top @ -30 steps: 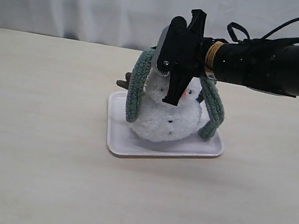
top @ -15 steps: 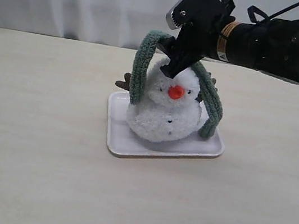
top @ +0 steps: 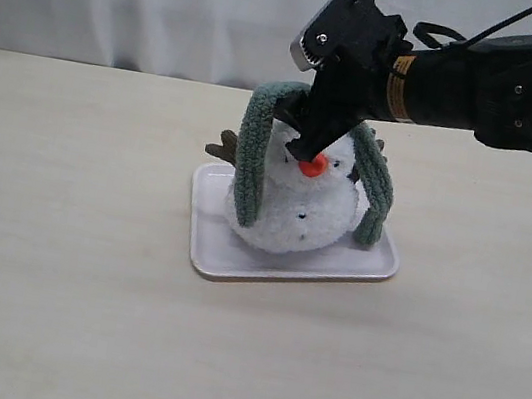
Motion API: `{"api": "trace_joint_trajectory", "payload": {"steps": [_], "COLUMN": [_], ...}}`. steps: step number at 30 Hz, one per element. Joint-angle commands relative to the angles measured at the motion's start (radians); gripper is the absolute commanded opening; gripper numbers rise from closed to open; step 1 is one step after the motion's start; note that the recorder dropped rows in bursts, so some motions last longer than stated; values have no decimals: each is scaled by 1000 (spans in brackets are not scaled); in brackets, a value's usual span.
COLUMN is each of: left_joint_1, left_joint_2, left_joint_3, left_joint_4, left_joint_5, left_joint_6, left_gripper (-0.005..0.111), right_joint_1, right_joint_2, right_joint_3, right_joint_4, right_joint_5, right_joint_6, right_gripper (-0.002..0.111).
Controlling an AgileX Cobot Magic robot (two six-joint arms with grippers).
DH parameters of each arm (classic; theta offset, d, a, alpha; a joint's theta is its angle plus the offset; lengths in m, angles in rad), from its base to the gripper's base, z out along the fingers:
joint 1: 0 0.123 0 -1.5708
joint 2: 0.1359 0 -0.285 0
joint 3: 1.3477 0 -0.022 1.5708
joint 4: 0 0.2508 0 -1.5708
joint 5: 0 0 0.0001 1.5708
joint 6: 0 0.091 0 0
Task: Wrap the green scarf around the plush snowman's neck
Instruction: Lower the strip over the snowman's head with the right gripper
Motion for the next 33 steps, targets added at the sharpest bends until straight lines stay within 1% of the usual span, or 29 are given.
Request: {"api": "trace_joint_trajectory", "payload": {"steps": [1, 4, 8, 15, 22, 25, 29, 33], "left_joint_1": [-2, -2, -2, -2, -2, -2, -2, -2], "left_joint_2": [-2, -2, -2, -2, -2, -2, -2, -2], "left_joint_3": [3, 3, 3, 3, 3, 3, 3, 3], "left_joint_4": [4, 4, 4, 4, 4, 4, 4, 4], "left_joint_5": [-9, -9, -9, -9, 0, 0, 0, 0], "left_joint_6": [-5, -5, -5, -5, -5, -5, -5, -5], "left_gripper": [27, 27, 27, 27, 27, 27, 27, 27], "right_joint_1": [-4, -4, -4, -4, -4, -4, -2, 23], "right_joint_2": [-7, -11, -22, -22, -22, -22, -30, -56], "right_joint_3": [1, 1, 1, 3, 32, 55, 99, 127], "right_joint_4": [-5, -5, -5, -5, -5, -5, -5, -5], "right_joint_5": [107, 84, -56, -30, 161, 175, 141, 183], "right_joint_6": [26, 44, 96, 126, -41, -105, -260, -351], "right_gripper": [83, 87, 86, 86, 86, 86, 86, 86]}}
